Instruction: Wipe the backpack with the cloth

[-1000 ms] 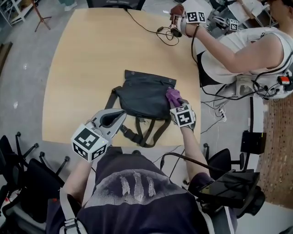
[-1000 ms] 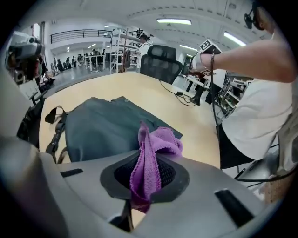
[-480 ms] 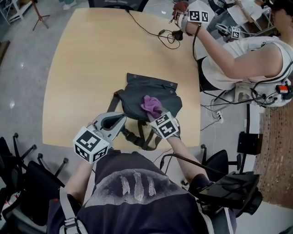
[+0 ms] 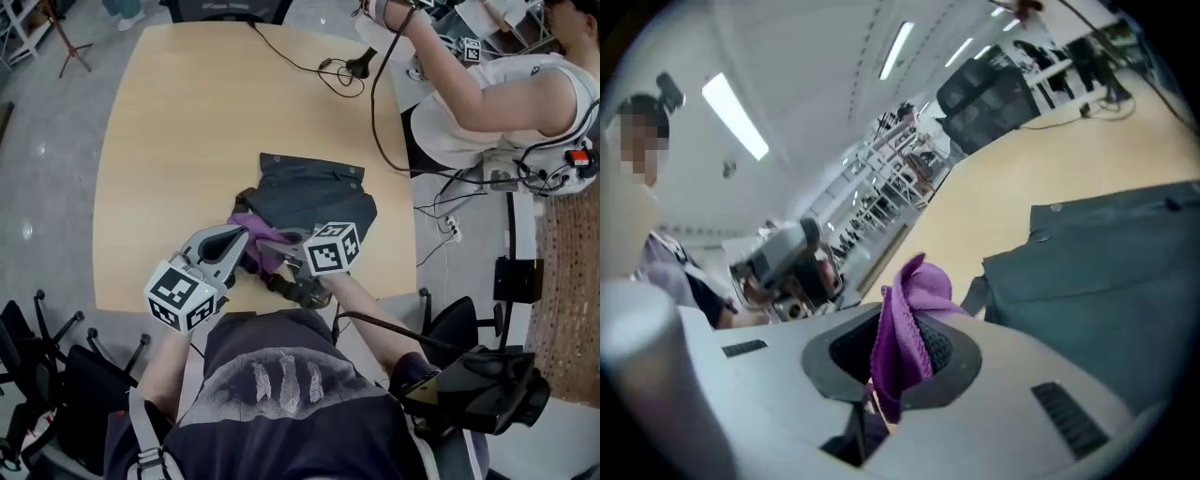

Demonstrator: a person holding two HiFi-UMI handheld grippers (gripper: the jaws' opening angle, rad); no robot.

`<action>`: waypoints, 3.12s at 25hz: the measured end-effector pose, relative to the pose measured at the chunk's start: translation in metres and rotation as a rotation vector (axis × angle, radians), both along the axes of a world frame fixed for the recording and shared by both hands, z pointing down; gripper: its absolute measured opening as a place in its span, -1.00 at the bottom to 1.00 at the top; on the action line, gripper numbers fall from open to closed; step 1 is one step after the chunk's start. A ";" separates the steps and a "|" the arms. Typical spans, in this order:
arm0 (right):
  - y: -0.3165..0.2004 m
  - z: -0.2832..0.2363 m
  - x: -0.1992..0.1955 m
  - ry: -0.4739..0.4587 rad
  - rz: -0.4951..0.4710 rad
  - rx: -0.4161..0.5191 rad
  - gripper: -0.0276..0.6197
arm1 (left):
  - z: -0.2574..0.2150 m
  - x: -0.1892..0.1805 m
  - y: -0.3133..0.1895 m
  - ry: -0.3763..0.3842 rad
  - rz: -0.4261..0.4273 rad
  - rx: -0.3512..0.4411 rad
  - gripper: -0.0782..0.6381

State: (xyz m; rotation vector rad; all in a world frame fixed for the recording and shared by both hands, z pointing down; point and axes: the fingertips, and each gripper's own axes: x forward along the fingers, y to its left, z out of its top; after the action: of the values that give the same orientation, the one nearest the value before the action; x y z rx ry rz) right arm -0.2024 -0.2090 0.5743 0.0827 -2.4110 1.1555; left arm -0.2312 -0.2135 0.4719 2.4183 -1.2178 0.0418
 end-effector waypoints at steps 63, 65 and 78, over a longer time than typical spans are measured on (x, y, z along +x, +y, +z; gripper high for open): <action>-0.246 0.101 0.158 0.804 0.004 0.518 -0.82 | 0.004 0.025 -0.016 -0.108 -0.128 -0.104 -0.75; -0.233 0.104 0.134 0.778 -0.056 0.517 -0.82 | 0.006 0.017 -0.012 -0.108 -0.149 -0.105 -0.75; -0.183 0.101 0.018 0.533 -0.225 0.389 -0.82 | -0.002 0.002 0.001 -0.128 -0.202 -0.092 -0.75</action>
State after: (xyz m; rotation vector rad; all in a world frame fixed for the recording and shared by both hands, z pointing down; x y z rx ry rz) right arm -0.1844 -0.3919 0.6749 0.2076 -2.0606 0.4733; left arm -0.2292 -0.2127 0.4697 2.2322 -1.4782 0.1901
